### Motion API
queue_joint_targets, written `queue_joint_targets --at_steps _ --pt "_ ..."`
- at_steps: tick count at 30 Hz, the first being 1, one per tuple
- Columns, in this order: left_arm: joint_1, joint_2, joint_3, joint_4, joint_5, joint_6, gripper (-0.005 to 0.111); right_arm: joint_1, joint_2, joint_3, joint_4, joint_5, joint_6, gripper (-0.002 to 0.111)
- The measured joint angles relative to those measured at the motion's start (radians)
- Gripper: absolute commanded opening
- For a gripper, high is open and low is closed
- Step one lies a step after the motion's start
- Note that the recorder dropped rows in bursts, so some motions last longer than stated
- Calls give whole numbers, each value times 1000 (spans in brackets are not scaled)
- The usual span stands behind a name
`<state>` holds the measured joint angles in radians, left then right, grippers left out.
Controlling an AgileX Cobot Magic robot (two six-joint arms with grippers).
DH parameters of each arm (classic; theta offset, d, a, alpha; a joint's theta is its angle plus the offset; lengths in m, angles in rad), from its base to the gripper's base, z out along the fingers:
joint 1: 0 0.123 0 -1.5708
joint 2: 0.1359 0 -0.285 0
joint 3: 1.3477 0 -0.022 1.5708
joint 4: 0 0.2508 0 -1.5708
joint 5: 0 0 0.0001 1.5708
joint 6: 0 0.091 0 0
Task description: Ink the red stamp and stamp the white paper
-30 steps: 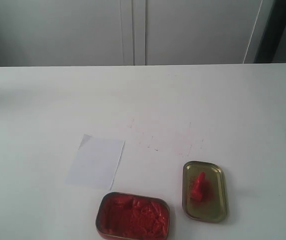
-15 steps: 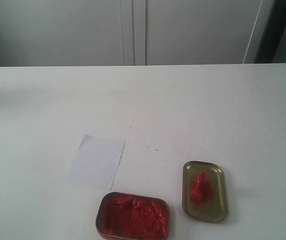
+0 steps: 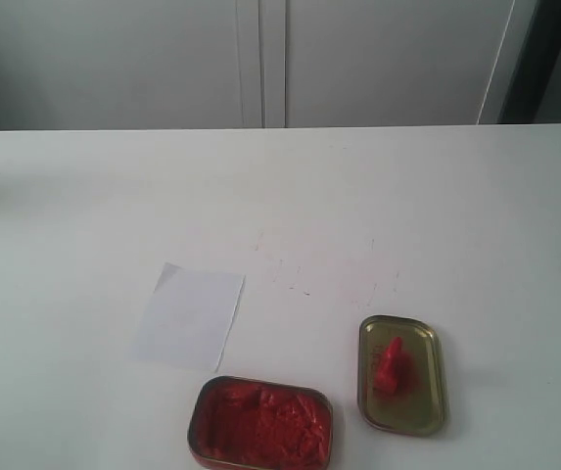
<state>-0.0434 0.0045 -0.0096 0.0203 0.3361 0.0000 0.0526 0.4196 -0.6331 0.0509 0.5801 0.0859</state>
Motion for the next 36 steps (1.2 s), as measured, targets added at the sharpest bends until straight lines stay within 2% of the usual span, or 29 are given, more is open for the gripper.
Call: queue_joint_targets --at_steps 16,21,28,36 --pt "0 0 0 0 0 0 0 0 388 -132 86 302 -4 0" --pt "0 0 0 0 0 0 0 0 486 -132 88 327 -20 0" --pt "0 0 0 0 0 0 0 0 500 -125 89 323 -19 0" --pt "0 0 0 0 0 0 0 0 598 -125 93 390 140 0"
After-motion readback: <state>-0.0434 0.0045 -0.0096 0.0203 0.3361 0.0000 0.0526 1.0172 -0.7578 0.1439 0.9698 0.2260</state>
